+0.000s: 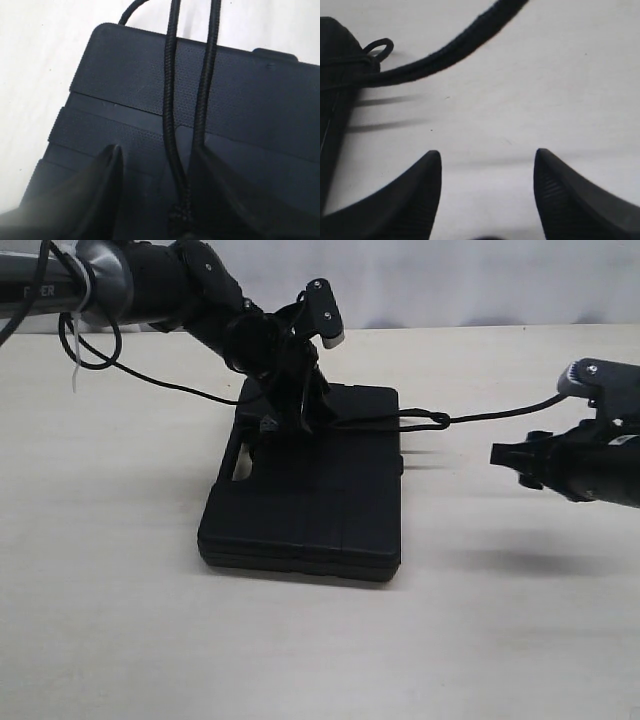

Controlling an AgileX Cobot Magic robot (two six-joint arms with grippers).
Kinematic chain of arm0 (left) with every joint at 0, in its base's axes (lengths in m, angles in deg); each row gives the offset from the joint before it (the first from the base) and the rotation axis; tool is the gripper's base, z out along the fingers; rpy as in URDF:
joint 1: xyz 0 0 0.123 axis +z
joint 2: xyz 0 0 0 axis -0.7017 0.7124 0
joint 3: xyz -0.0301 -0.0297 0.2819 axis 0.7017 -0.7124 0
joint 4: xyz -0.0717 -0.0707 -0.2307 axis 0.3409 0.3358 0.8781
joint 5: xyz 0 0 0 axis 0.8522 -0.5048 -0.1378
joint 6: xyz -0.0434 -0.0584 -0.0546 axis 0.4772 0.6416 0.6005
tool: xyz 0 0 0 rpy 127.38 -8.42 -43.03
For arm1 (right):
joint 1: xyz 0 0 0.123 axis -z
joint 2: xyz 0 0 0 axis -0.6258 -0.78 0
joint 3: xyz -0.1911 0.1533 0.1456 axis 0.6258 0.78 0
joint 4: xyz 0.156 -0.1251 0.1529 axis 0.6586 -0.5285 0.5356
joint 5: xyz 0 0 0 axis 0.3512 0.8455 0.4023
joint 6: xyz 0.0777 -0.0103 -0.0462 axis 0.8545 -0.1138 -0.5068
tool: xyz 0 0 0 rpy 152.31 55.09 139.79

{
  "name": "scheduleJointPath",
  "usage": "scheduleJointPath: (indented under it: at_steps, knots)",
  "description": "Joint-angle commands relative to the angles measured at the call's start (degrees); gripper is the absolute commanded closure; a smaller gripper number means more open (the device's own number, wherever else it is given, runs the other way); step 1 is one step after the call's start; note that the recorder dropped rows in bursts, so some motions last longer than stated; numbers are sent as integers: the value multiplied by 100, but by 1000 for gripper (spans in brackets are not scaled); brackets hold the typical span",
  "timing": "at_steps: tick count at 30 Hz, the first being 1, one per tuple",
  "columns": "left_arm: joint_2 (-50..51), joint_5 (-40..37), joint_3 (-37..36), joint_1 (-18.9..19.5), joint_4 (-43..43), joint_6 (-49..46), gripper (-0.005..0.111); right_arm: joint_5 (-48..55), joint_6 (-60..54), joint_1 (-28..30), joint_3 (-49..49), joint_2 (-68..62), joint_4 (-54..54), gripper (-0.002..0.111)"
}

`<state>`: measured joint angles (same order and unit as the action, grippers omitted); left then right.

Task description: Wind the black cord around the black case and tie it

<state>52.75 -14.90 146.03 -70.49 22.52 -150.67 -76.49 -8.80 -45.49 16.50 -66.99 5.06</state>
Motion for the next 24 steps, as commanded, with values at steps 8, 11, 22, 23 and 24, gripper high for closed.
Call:
scheduleJointPath:
  at_steps: [8,11,22,23,24]
  knots:
    - [5,7,0,-13,47,2,65,-807,1591,-508,183,778,-1972,55]
    - [5,6,0,-13,47,13,65,-1413,3288,-620,411,1145,-3491,57]
    - [5,-51,0,-13,81,36,65,-3913,7977,1672,866,233,-7943,69]
    - [5,-37,0,-13,75,36,65,-4054,7977,1842,886,108,-8014,69]
    - [5,-25,0,-13,75,36,65,-4082,8026,1934,886,10,-8097,69]
